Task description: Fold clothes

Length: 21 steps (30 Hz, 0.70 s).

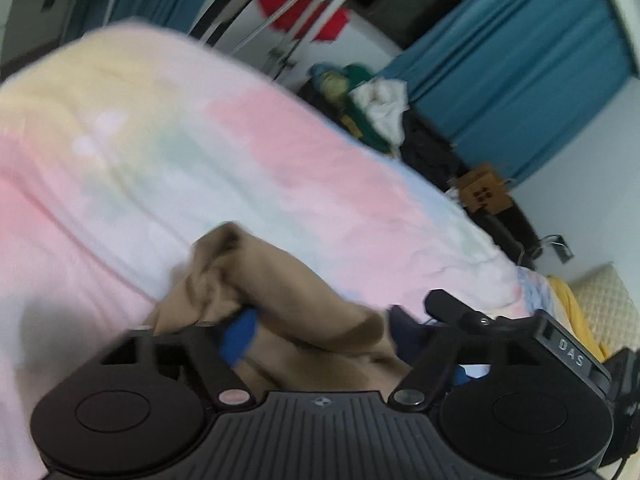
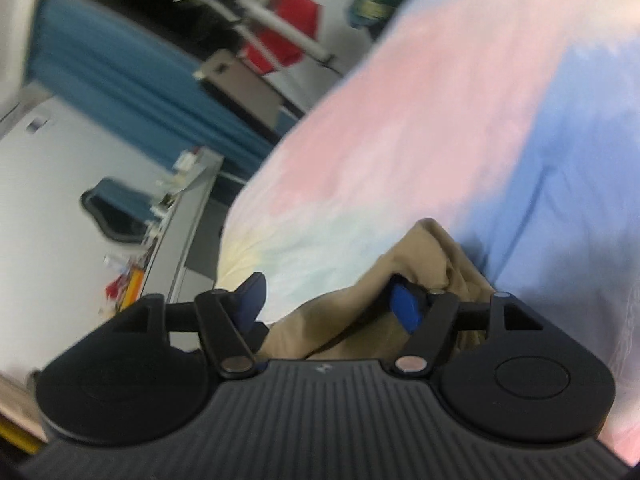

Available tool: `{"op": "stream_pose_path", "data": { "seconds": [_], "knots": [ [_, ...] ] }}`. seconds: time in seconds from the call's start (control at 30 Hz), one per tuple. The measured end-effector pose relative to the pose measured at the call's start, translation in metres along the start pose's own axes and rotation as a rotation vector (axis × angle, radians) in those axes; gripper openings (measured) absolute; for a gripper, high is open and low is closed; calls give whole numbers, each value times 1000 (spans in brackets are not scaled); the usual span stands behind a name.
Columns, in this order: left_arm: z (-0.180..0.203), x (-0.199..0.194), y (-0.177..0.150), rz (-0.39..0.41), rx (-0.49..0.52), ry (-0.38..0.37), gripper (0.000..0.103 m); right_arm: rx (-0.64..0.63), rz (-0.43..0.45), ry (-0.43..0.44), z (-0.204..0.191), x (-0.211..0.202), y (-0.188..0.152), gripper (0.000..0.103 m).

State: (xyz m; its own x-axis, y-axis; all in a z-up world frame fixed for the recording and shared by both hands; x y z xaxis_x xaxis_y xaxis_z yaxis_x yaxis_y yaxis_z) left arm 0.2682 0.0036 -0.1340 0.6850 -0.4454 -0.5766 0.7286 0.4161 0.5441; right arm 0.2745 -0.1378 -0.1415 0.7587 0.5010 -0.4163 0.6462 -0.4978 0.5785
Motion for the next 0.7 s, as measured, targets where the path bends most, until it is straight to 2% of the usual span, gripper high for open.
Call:
{"op": "stream_pose_path", "data": {
  "seconds": [0.13,0.23,0.27,0.3,0.37,0.43,0.57,0.7],
  "knots": [
    [16,-18,1,110,174,23,84,-81,77,29,-9,-19,10,70],
    [20,-8,-3,119,288,89,85,-201,106,0,-13,-25,18,68],
    [20,-3,-6,106,302,106,85,-241,96,-25,-11,-21,18,59],
    [16,5,-8,95,307,121,85,-279,84,-51,-8,-15,18,55],
    [8,13,-15,77,318,148,84,-323,43,-94,-1,-1,15,37],
    [2,20,-20,68,338,177,84,-344,-2,-125,7,14,7,26],
    [-8,21,-21,63,347,183,83,-358,-53,-160,20,33,-6,21],
    [-6,15,-18,74,369,189,83,-382,-33,-173,12,23,-3,22]
  ]
}}
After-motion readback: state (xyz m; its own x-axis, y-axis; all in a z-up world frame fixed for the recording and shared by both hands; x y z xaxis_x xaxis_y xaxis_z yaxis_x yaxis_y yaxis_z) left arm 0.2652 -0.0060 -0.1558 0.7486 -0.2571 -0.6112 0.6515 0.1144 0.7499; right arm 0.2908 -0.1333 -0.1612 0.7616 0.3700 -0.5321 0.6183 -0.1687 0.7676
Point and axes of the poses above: each gripper's, at about its wrist camera, not at the fingertips, and x roughly the way its jaws point, z to its right, y to its top, the point moved 10 cm from there along x, roughly the way its jaws point, and after that the axes turned 7 degrees about -x, right-handed, at the moved point
